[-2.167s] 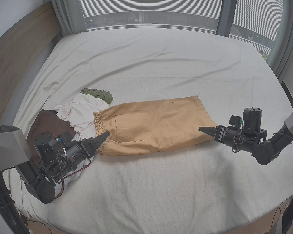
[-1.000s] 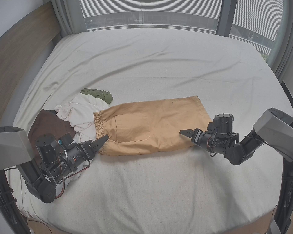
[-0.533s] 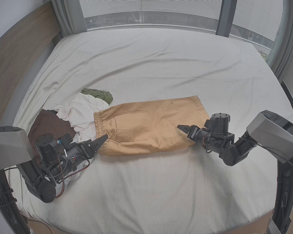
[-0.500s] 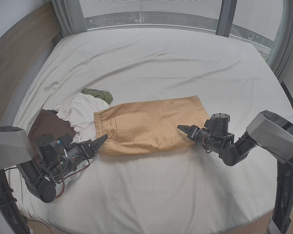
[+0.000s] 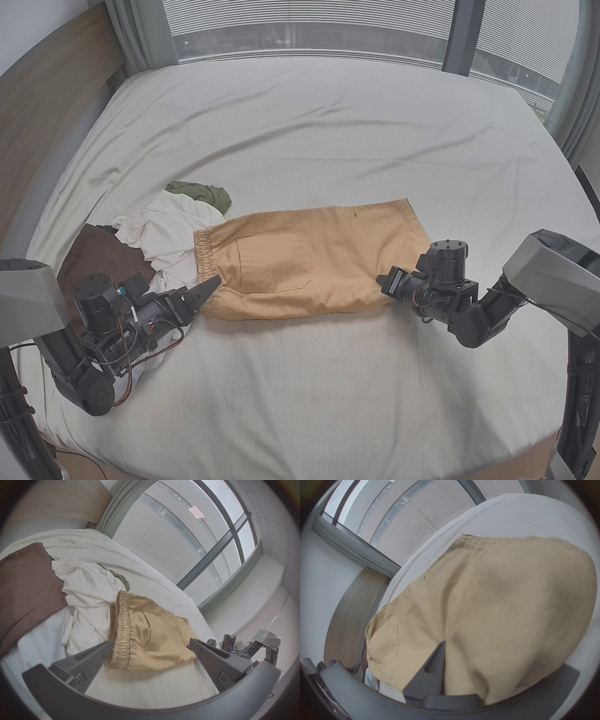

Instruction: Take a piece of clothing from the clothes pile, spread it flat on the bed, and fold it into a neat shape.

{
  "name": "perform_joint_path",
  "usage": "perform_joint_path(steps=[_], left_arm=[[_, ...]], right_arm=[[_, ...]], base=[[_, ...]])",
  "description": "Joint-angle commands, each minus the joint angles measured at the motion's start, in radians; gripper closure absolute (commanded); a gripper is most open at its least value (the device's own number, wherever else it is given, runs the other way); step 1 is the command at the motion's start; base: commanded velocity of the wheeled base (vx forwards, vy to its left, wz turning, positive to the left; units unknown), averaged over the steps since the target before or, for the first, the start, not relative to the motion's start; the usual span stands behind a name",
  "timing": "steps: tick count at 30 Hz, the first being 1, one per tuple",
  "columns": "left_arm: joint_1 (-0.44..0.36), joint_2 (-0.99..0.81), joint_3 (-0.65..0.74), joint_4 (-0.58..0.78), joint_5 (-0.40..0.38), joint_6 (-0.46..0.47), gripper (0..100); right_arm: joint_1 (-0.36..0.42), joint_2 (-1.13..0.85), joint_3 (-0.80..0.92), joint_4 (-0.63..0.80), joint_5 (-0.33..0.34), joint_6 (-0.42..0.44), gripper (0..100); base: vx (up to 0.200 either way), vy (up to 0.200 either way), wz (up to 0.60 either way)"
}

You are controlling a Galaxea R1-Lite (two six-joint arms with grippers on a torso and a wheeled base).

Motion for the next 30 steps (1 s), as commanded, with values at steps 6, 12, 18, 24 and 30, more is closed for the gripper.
perform_joint_path(steps=[6, 12, 18, 24, 30], left_arm=[[0.008, 0.003, 0.0, 0.0, 0.0, -0.001, 0], [0.008, 0.004, 0.0, 0.0, -0.001, -0.006, 0], [0.008, 0.004, 0.0, 0.0, -0.001, -0.006, 0], [0.006, 0.004, 0.005, 0.0, -0.001, -0.006, 0], [0.003, 0.004, 0.009, 0.0, -0.001, -0.006, 0]], right_arm=[[0.016, -0.087, 0.163, -0.051, -0.008, -0.05, 100], [0.017, -0.156, 0.256, -0.044, -0.011, -0.083, 100], [0.019, -0.196, 0.344, -0.053, -0.056, -0.092, 100], [0.019, -0.239, 0.447, -0.054, -0.056, -0.103, 100], [0.017, -0.277, 0.56, -0.056, -0.056, -0.124, 100]], base=[[0.0, 0.0, 0.0], [0.0, 0.0, 0.0], [0.0, 0.0, 0.0], [0.0, 0.0, 0.0], [0.0, 0.0, 0.0]])
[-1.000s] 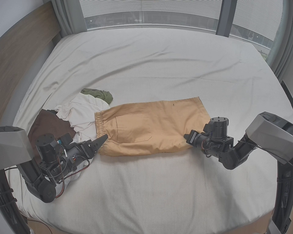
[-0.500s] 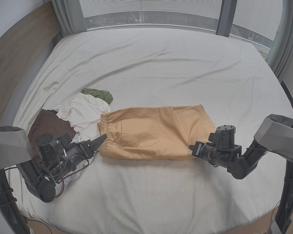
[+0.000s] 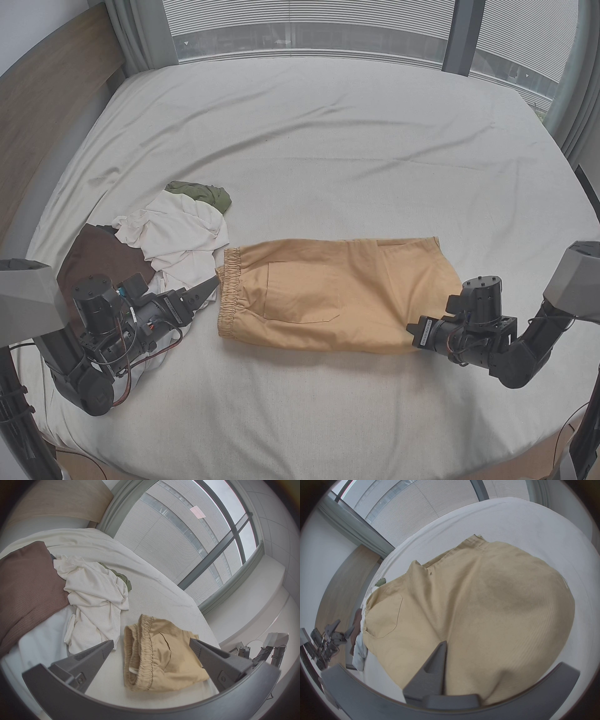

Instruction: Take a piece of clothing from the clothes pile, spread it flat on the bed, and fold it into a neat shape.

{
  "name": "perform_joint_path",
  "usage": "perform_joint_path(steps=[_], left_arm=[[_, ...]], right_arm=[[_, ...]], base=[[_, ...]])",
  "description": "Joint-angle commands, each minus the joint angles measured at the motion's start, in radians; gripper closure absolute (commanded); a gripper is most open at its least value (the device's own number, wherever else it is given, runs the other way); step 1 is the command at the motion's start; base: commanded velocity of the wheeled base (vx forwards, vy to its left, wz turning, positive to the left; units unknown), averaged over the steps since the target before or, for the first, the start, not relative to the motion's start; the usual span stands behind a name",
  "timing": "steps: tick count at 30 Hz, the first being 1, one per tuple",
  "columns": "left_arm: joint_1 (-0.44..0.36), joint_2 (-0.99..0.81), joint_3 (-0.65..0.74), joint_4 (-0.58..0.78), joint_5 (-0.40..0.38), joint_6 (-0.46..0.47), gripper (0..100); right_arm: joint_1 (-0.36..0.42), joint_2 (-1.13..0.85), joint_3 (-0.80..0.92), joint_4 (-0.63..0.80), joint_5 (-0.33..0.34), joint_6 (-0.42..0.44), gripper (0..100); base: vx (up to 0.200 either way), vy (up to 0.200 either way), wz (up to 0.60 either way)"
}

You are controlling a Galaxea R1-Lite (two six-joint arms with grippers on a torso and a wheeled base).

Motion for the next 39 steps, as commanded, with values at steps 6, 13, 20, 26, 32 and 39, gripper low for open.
perform_joint_path(steps=[6, 13, 20, 26, 32, 39], left_arm=[[-0.012, 0.003, 0.011, 0.0, 0.0, 0.0, 0], [-0.041, 0.023, 0.034, -0.002, -0.006, 0.001, 0], [-0.066, 0.023, 0.044, -0.002, -0.008, 0.0, 0], [-0.07, 0.023, 0.044, -0.002, -0.01, -0.002, 0], [-0.072, 0.023, 0.044, -0.002, -0.01, -0.002, 0], [-0.079, 0.023, 0.044, -0.002, -0.008, -0.002, 0]], right_arm=[[-0.006, -0.045, 0.109, 0.0, 0.002, -0.011, 100], [0.003, -0.031, 0.121, -0.079, 0.002, -0.011, 100], [0.002, -0.025, 0.159, -0.192, -0.003, -0.006, 0], [0.01, -0.117, 0.236, -0.204, 0.0, -0.008, 0], [0.062, -0.24, 0.346, -0.2, 0.014, -0.009, 0], [0.108, -0.366, 0.38, -0.195, 0.065, -0.009, 0]], base=[[0.0, 0.0, 0.0], [0.0, 0.0, 0.0], [0.0, 0.0, 0.0], [0.0, 0.0, 0.0], [0.0, 0.0, 0.0], [0.0, 0.0, 0.0]])
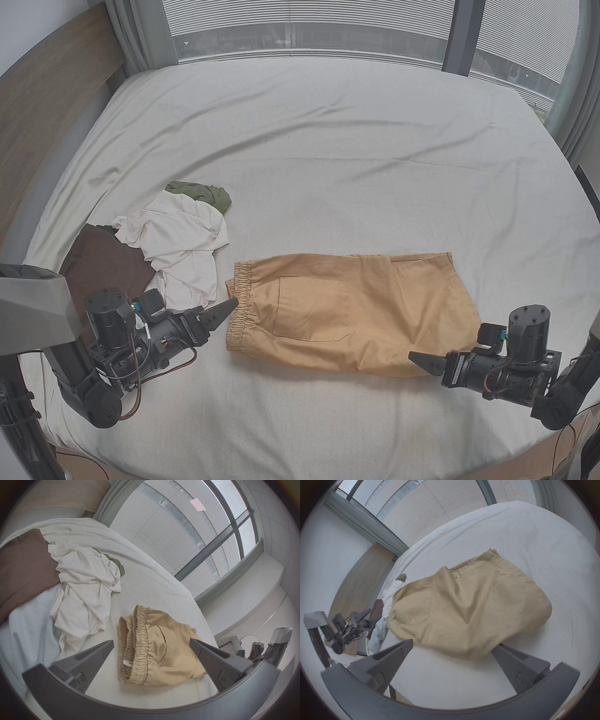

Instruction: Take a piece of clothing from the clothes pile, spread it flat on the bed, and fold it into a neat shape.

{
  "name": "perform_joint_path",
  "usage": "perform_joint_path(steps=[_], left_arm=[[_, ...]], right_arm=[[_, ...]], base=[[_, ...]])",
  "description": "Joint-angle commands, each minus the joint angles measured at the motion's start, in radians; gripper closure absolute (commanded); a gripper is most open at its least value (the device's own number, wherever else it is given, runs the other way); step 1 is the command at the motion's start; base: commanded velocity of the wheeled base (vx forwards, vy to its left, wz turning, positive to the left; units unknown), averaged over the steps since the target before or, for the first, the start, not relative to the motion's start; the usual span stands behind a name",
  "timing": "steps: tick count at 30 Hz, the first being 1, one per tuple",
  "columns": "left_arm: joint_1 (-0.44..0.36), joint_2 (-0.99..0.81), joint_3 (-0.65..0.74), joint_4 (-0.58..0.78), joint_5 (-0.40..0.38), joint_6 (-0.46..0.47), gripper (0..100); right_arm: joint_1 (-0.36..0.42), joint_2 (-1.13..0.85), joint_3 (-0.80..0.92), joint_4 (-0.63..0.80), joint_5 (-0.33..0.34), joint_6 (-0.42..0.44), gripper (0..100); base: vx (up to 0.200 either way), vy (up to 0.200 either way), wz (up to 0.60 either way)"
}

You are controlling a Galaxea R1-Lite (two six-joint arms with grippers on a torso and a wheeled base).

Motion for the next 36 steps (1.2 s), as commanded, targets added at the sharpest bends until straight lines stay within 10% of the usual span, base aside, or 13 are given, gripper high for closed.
perform_joint_path(steps=[1, 36], left_arm=[[-0.004, 0.003, 0.0, -0.001, -0.001, -0.003, 0], [-0.031, 0.177, -0.078, -0.001, 0.008, -0.029, 0]], right_arm=[[0.033, -0.124, 0.017, 0.005, 0.016, 0.0, 0], [-0.085, 0.074, -0.428, 0.017, 0.16, 0.055, 0]], base=[[0.0, 0.0, 0.0], [0.0, 0.0, 0.0]])
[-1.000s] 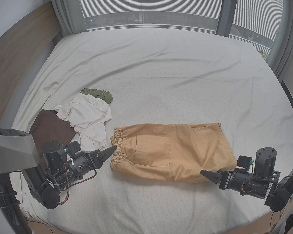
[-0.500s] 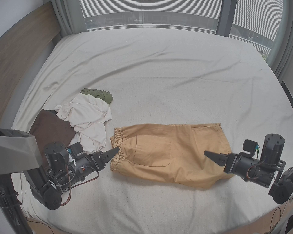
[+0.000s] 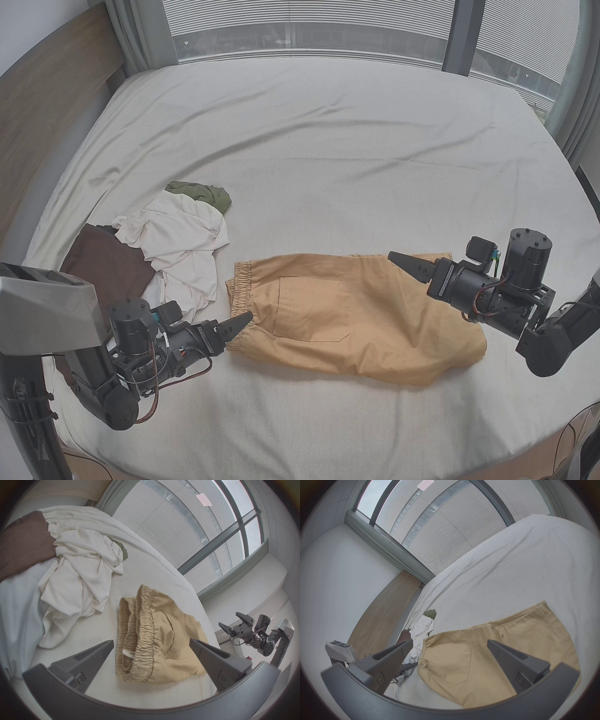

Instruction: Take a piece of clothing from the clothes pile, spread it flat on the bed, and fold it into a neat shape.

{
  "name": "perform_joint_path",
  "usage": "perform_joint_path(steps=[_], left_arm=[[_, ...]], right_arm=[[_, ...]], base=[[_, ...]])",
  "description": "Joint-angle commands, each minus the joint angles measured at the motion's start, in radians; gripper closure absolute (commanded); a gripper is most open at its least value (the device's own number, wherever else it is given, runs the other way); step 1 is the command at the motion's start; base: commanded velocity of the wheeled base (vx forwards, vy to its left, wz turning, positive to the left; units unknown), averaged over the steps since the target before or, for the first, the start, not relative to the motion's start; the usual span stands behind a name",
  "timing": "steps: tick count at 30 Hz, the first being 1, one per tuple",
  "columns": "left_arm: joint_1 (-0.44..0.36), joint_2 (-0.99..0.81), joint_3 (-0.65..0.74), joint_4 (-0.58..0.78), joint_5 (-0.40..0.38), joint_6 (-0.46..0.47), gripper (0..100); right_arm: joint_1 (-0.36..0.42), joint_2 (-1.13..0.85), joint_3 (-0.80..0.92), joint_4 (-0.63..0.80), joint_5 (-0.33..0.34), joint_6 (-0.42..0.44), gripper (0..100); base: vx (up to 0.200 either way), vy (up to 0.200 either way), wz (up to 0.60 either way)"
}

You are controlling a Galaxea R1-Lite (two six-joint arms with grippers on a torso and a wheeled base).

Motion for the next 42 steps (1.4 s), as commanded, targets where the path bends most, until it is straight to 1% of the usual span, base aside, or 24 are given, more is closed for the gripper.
perform_joint_path(steps=[1, 3, 5, 7, 10, 15, 19, 25, 29, 30, 39, 42], left_arm=[[0.0, 0.066, -0.039, 0.0, 0.001, -0.002, 0], [0.0, 0.08, -0.054, 0.0, 0.003, -0.005, 0], [0.0, 0.095, -0.073, 0.0, 0.006, -0.007, 0], [0.001, 0.108, -0.088, 0.0, 0.018, -0.011, 0], [0.0, 0.145, -0.146, 0.0, 0.039, -0.031, 0], [-0.005, 0.217, -0.24, 0.001, 0.047, -0.04, 0], [-0.011, 0.224, -0.26, 0.001, 0.047, -0.048, 0], [-0.013, 0.212, -0.274, 0.0, 0.047, -0.135, 0], [-0.013, 0.215, -0.278, 0.0, 0.045, -0.154, 0], [-0.013, 0.215, -0.278, 0.0, 0.045, -0.154, 100], [-0.007, 0.206, -0.264, 0.0, 0.047, -0.197, 100], [0.0, 0.168, -0.22, 0.0, 0.047, -0.2, 100]], right_arm=[[-0.042, 0.019, -0.014, -0.003, 0.026, 0.034, 0], [-0.058, 0.008, -0.014, -0.011, 0.049, 0.047, 0], [-0.064, 0.0, -0.011, -0.017, 0.059, 0.048, 0], [-0.065, -0.001, -0.01, -0.017, 0.059, 0.048, 0], [-0.073, -0.004, -0.014, -0.019, 0.06, 0.048, 0], [-0.084, -0.007, -0.014, -0.019, 0.062, 0.048, 0], [-0.085, -0.004, -0.013, -0.019, 0.072, 0.05, 0], [-0.079, -0.004, -0.01, -0.019, 0.071, 0.05, 0], [-0.076, -0.003, -0.007, -0.019, 0.071, 0.05, 0], [-0.076, -0.003, -0.007, -0.019, 0.071, 0.05, 0], [-0.075, -0.003, -0.004, -0.019, 0.071, 0.05, 0], [-0.075, 0.002, -0.004, -0.019, 0.071, 0.05, 0]], base=[[0.0, 0.0, 0.0], [0.0, 0.0, 0.0], [0.0, 0.0, 0.0], [0.0, 0.0, 0.0], [0.0, 0.0, 0.0], [0.0, 0.0, 0.0], [0.0, 0.0, 0.0], [0.0, 0.0, 0.0], [0.0, 0.0, 0.0], [0.0, 0.0, 0.0], [0.0, 0.0, 0.0], [0.0, 0.0, 0.0]])
